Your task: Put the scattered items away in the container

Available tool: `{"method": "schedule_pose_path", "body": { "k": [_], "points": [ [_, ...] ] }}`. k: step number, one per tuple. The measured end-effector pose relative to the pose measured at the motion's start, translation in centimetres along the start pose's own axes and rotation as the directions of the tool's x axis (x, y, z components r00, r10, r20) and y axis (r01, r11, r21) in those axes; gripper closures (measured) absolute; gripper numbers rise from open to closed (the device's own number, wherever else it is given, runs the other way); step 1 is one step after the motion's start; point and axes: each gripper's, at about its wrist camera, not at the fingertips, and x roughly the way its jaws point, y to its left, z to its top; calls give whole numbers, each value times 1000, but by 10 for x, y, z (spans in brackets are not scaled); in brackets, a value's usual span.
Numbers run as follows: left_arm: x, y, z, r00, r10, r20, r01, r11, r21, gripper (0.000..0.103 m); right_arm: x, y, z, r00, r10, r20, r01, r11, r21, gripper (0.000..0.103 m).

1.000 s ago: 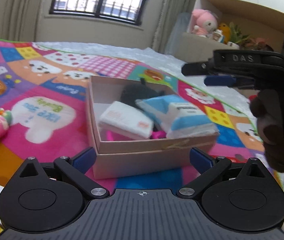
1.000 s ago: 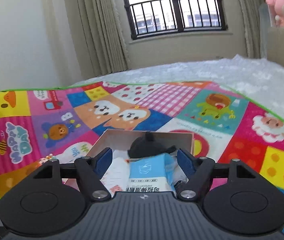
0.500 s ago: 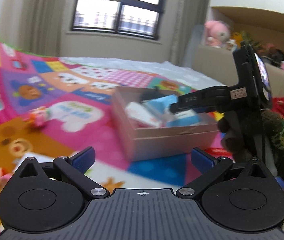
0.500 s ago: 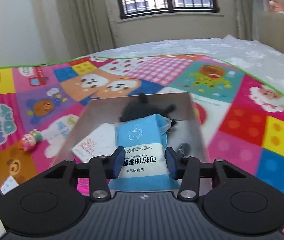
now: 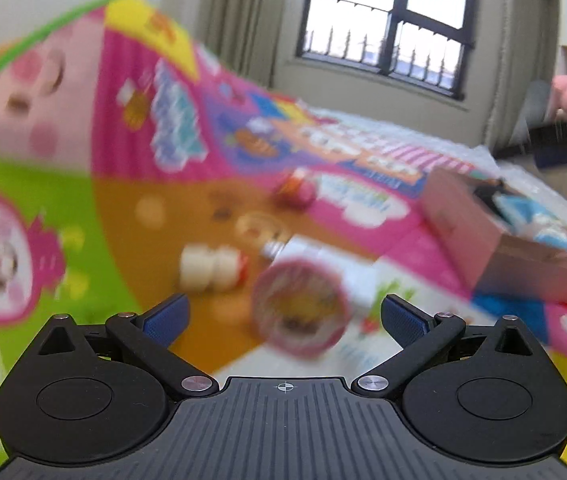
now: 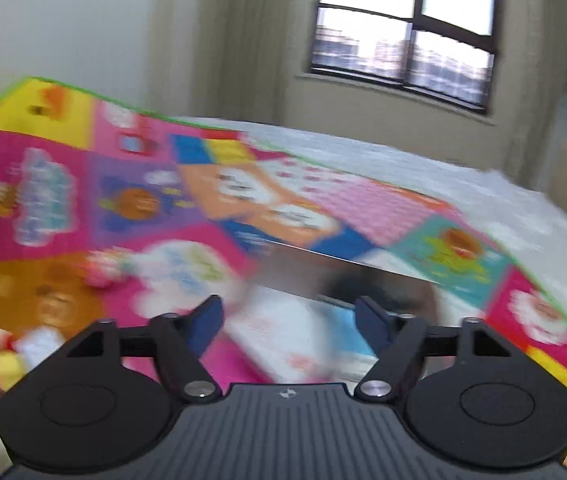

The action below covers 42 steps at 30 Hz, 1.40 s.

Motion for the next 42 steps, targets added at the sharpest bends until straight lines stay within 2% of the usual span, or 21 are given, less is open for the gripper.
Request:
{"method": "schedule_pose_path", "body": {
  "k": [3,6,9,11,13,15,16,17,21,24,27,32,35,37,39,40,41,42],
  "points": [
    [2,4,-5,1000,-5,8,5,1000,-8,0,26,40,18,987,150,-61,-150,989,11,23],
    [1,4,-7,1000,0,7,0,1000,1,0,61,77,30,968,224,-112,-224,975,12,23],
    [1,0,-11,1000,15,9,-15,1000,23,0,107,110,39,953,247,-174,-245,969,30,23],
    [2,-3,-12,1000,24,8,-24,999,37,0,136,124,41,952,233,-200,-231,972,33,18],
    [2,-3,-12,1000,20,7,-21,999,35,0,162,135,40,955,201,-217,-201,979,23,18],
    [3,0,-13,1000,11,7,-11,1000,22,0,178,138,39,954,176,-243,-179,984,11,32],
    [5,1,-13,1000,9,9,-9,1000,19,0,181,138,38,948,183,-261,-188,982,6,52],
    [5,1,-13,1000,8,9,-8,1000,17,0,178,137,38,947,183,-264,-190,982,0,58],
    [7,1,-13,1000,9,7,-9,1000,15,0,132,117,33,947,229,-224,-231,973,18,60],
    [6,2,-13,1000,1,10,-1,1000,5,0,77,91,20,946,262,-190,-260,965,38,60],
    [5,5,-13,1000,-13,16,13,1000,-10,0,14,54,-6,956,251,-149,-243,967,70,60],
    [2,9,-8,999,-27,20,28,999,-34,0,-65,-5,-65,990,88,-113,-74,989,128,60],
    [0,3,-4,1000,-17,14,17,1000,-14,0,-88,-33,-105,991,-23,-132,48,981,188,60],
    [-3,-3,0,1000,-24,19,24,1000,12,0,-93,-43,-131,982,-108,-155,137,972,191,60],
    [-5,-10,4,999,-23,32,22,999,34,0,-94,-49,-149,978,-120,-170,156,963,219,59],
    [-6,-13,6,999,-19,37,17,999,48,0,-96,-51,-156,980,-109,-164,146,960,237,53],
    [-6,-17,8,999,-9,41,7,998,64,0,-97,-51,-159,981,-112,-156,149,957,248,41],
    [-4,-19,9,999,4,40,-7,997,75,0,-98,-51,-162,981,-127,-144,161,955,251,34]
  ]
}}
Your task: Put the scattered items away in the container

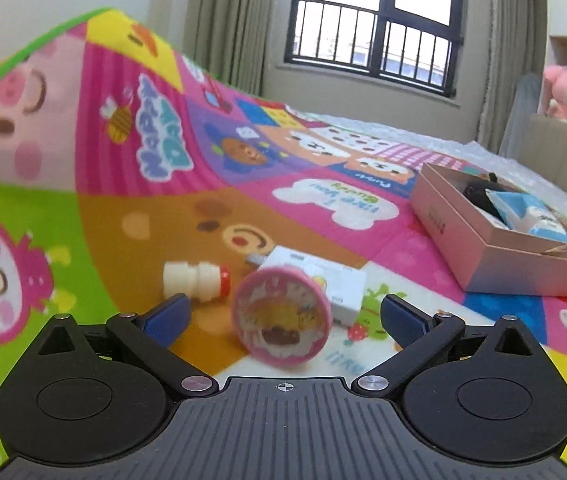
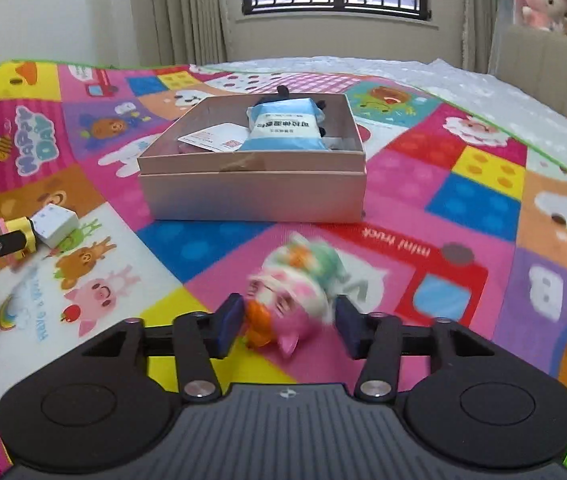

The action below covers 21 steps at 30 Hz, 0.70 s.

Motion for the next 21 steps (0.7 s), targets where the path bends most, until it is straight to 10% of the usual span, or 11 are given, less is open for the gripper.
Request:
{"method": "schedule_pose_path", "body": {
  "k": [3,14,21],
  "points": [
    [8,-3,2,999,22,-37,-21,1000,14,21,0,-1,-4,999,-14,41,13,1000,18,20],
    [20,-6,6,997,21,-74,-19,999,30,42,10,-12,-28,999,6,47,-7,999,32,0],
    [-4,-59,10,982,-161,-94,176,968,179,43,13,-4,-35,997,-25,73,27,999,-21,0]
  ]
}}
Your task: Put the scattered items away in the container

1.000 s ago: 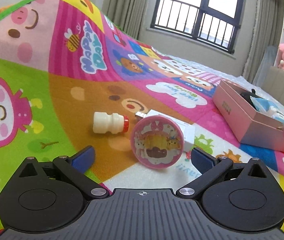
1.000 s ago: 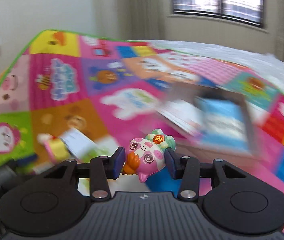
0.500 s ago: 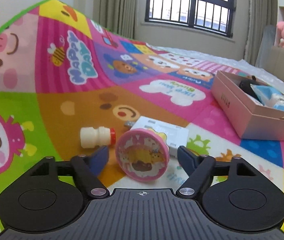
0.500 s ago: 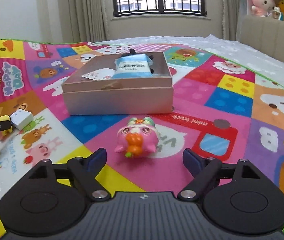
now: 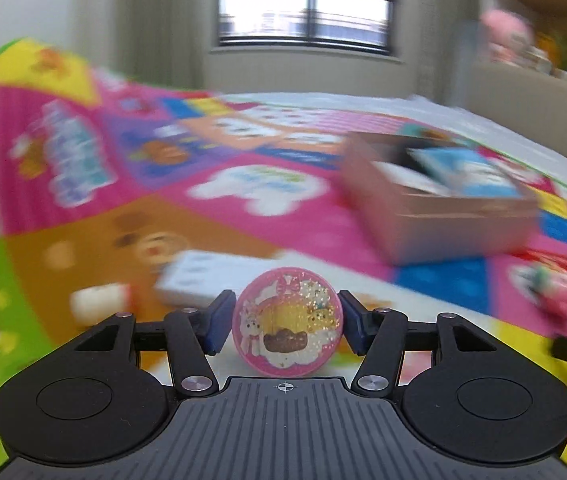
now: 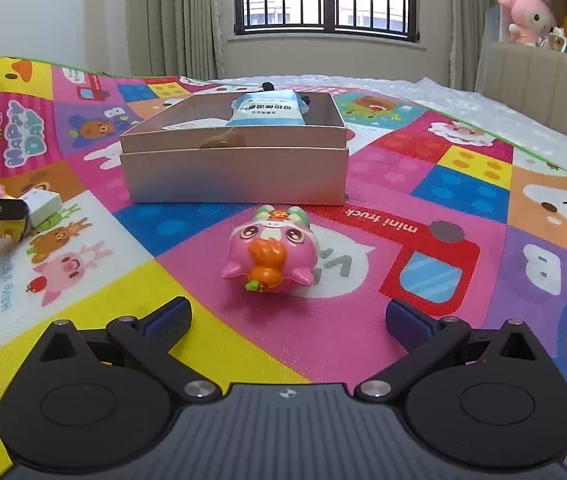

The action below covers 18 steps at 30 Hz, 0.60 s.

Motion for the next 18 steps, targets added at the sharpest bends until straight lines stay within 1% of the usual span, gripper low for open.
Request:
{"method": "schedule_pose_path", "body": {
  "k": [2,6,7,8,9,12,14,15,18],
  "points": [
    [-5,-19,0,997,-74,-13,75,996,42,43,0,0,0,1000,2,1,-2,1000,1,0],
    [-8,-46,-5,986,-161,-48,164,983,80,43,0,0,-1,1000,0,3,0,1000,-4,0],
    [-8,-51,-7,984,-173,-50,177,980,89,42,0,0,-1,1000,-1,3,1,1000,-5,0],
    [-9,-56,-8,983,-179,-50,184,978,101,39,0,0,-1,1000,-1,3,1,1000,-6,0],
    [-8,-60,-9,982,-181,-52,186,976,114,27,0,0,-1,1000,-1,2,1,1000,-7,0],
    [-6,-65,-13,985,-159,-60,166,976,144,7,0,0,-1,1000,0,3,0,1000,-2,0],
    [-5,-63,-14,986,-153,-72,163,975,149,5,0,-2,0,1000,5,0,-5,1000,11,0],
    [-5,-61,-16,985,-150,-80,161,976,144,1,-1,-2,0,1000,8,-4,-8,1000,18,0],
    [-6,-55,-23,989,-123,-85,133,983,124,0,0,-1,0,1000,9,-12,-9,1000,16,0]
  ]
}}
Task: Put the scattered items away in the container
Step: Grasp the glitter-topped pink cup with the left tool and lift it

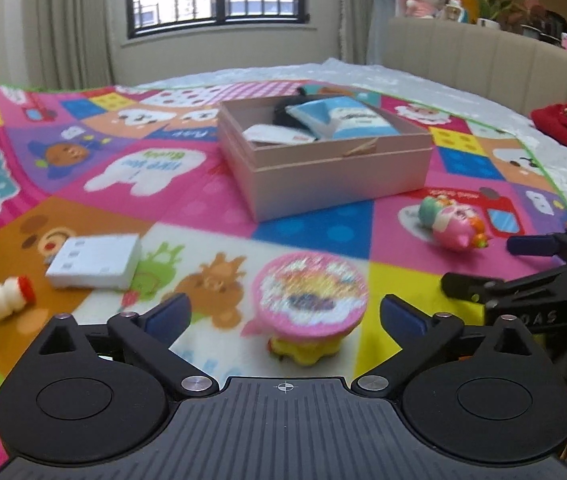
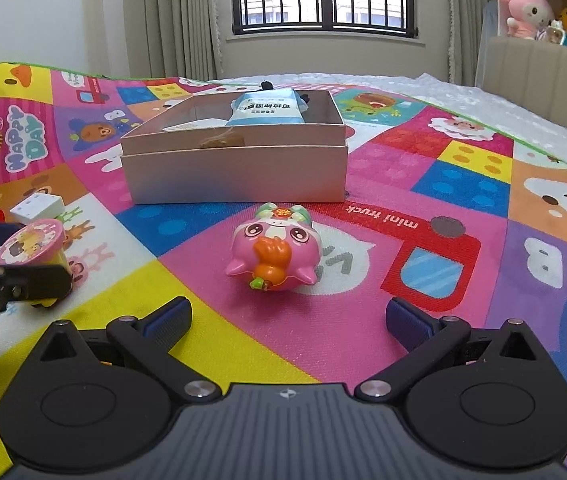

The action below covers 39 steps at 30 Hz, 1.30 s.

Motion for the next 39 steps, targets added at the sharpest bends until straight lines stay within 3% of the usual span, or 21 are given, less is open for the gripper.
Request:
{"method": "schedule_pose_path", "body": {
  "k": [5,9,15,35,37,39],
  "points": [
    [5,4,-16,993,115,-20,-114,993,20,0,0,4,-2,1000,-13,7,14,999,-30,0],
    [4,20,-19,997,66,-46,-70,994,-83,0,0,7,-4,999,-28,25,29,998,-50,0],
    [4,14,-21,995,88,-37,-90,995,-45,0,0,8,-5,999,-36,32,38,998,-59,0],
    [1,15,-30,996,83,15,-82,995,-63,0,-1,13,-6,997,-56,47,60,995,-84,0],
    [-2,18,-29,998,67,14,-65,996,-68,0,-1,13,-6,997,-58,49,62,994,-86,0],
    [-12,28,-25,1000,5,11,-4,997,-73,0,-1,13,-6,997,-60,50,65,994,-87,0]
  ]
}}
